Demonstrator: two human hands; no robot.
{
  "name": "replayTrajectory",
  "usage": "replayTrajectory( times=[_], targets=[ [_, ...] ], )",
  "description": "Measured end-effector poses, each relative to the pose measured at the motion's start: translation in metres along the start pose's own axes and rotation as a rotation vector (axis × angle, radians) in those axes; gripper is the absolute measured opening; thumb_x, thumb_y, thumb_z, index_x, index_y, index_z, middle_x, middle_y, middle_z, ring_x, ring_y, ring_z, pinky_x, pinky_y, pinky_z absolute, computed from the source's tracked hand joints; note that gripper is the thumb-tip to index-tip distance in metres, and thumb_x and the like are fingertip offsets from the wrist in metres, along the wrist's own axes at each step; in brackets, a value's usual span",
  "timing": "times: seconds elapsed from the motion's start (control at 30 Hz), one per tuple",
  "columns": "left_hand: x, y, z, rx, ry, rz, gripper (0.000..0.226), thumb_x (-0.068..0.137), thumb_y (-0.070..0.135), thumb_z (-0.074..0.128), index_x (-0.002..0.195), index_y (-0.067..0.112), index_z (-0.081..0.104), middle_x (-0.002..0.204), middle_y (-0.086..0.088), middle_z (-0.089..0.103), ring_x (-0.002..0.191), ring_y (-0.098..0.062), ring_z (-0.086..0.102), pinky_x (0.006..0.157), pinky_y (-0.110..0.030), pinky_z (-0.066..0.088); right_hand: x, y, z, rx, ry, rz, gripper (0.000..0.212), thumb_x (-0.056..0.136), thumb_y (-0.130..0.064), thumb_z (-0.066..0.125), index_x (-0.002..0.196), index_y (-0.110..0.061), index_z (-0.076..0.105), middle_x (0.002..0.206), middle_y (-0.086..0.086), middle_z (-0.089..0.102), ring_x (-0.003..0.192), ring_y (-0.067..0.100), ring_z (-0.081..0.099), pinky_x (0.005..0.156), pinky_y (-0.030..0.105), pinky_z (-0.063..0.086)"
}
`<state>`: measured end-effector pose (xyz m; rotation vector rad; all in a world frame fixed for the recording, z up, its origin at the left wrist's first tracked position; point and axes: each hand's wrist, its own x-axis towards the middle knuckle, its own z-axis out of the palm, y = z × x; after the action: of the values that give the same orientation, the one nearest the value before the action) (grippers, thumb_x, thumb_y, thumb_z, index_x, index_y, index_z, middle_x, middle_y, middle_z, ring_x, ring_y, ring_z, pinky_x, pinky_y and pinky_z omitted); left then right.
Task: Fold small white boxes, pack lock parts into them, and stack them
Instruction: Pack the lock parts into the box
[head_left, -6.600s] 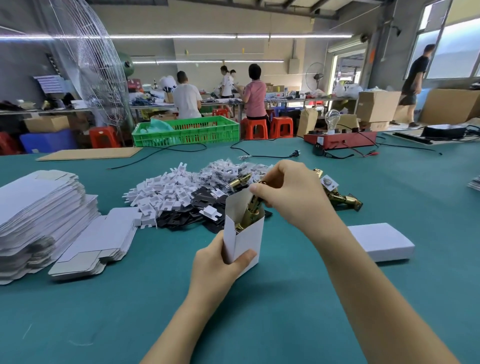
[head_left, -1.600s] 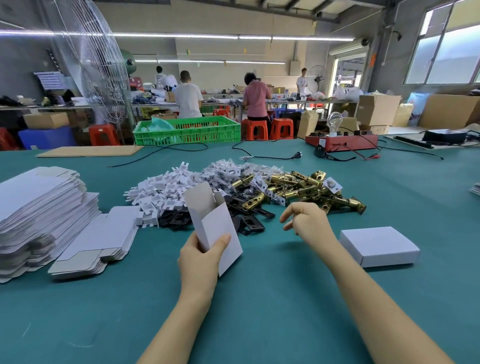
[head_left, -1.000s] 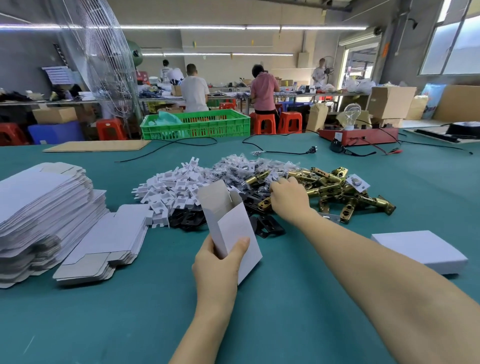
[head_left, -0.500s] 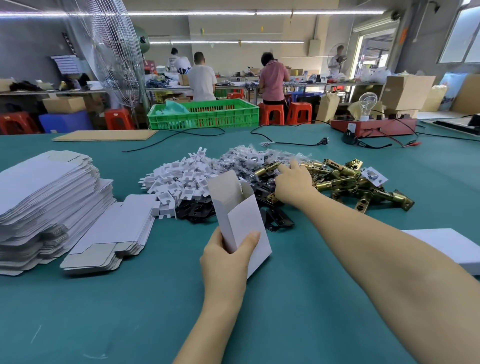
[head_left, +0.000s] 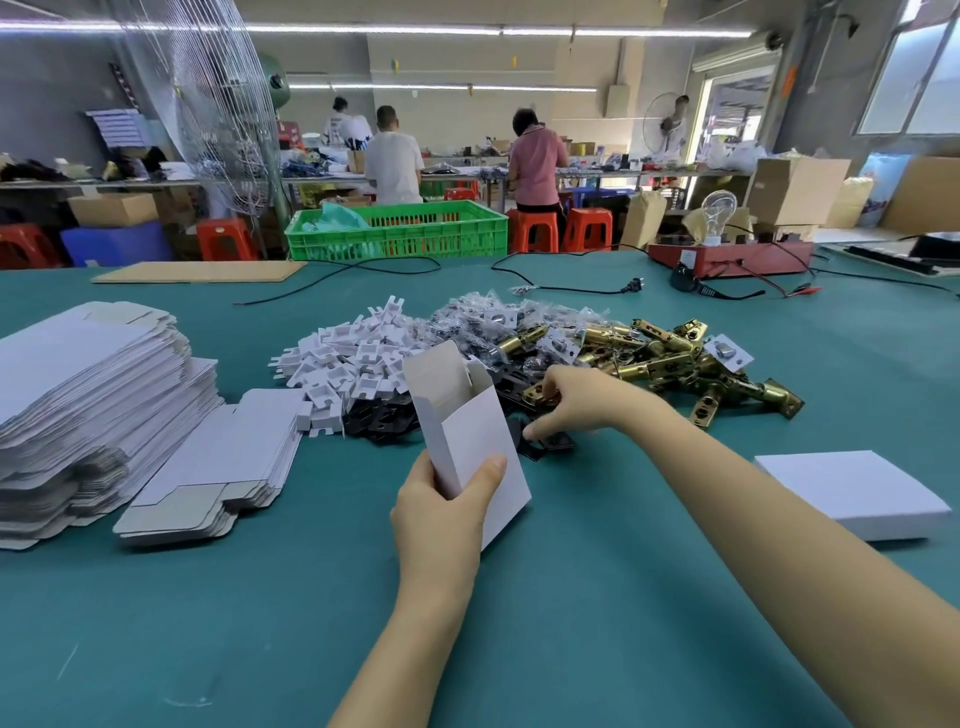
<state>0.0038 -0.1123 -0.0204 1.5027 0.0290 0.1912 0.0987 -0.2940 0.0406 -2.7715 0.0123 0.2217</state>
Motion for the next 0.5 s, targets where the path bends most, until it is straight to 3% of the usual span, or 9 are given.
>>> replayTrajectory(
  times=[0.07,0.13,0.2,0.3,0.4,0.5],
  targets=[
    [0.0,0.001,0.0,-0.001,0.002,0.004,0.019,0.081,0.021,0.078,0.091,0.031,0.067,0.084,0.017,0.073,0.086,-0.009,0.069,0.085,-0.042,0.057,-0.008,-0.001,0.01,-0.062,0.027,-0.023,0.054,0.075,-0.043,0.076,0.113,-0.011,0.053,0.105,0.005,0.059,0.093,0.023,0.056,0.074,0.033,0.05],
    [-0.001,0.002,0.0,-0.001,0.005,0.007,0.019,0.081,0.02,0.079,0.091,0.03,0.066,0.087,0.014,0.073,0.088,-0.012,0.069,0.086,-0.043,0.056,-0.013,-0.001,0.016,-0.032,0.113,-0.046,0.036,0.081,-0.031,0.071,0.106,-0.008,0.059,0.102,0.009,0.063,0.084,0.02,0.054,0.059,0.027,0.043],
    [-0.002,0.003,0.0,0.0,0.003,0.01,0.02,0.081,0.02,0.078,0.091,0.031,0.066,0.091,0.012,0.073,0.089,-0.013,0.069,0.086,-0.044,0.056,-0.022,0.003,0.017,0.051,0.225,-0.009,0.021,0.088,-0.019,0.061,0.096,0.0,0.064,0.094,0.016,0.068,0.074,0.021,0.057,0.055,0.027,0.042],
    [-0.003,0.005,0.0,0.001,-0.003,0.012,0.022,0.082,0.02,0.078,0.091,0.033,0.064,0.094,0.012,0.072,0.091,-0.014,0.068,0.088,-0.045,0.056,-0.037,0.022,0.013,0.412,0.316,0.114,0.024,0.092,-0.011,0.058,0.08,0.01,0.06,0.083,0.015,0.063,0.066,0.022,0.066,0.066,0.036,0.056],
    [-0.004,0.006,0.001,0.007,-0.013,0.02,0.022,0.082,0.019,0.078,0.089,0.034,0.063,0.094,0.012,0.071,0.092,-0.014,0.068,0.089,-0.045,0.055,-0.061,0.038,0.011,0.89,0.328,0.233,0.024,0.088,-0.011,0.068,0.072,0.005,0.06,0.085,0.015,0.059,0.064,0.022,0.061,0.05,0.025,0.055],
    [-0.006,0.007,0.001,0.024,-0.026,0.03,0.022,0.082,0.019,0.078,0.089,0.034,0.064,0.095,0.012,0.071,0.093,-0.014,0.067,0.089,-0.046,0.055,-0.079,0.048,0.014,1.056,0.435,0.282,0.026,0.082,-0.013,0.075,0.064,-0.005,0.059,0.084,0.015,0.063,0.063,0.023,0.061,0.044,0.02,0.052]
  ],
)
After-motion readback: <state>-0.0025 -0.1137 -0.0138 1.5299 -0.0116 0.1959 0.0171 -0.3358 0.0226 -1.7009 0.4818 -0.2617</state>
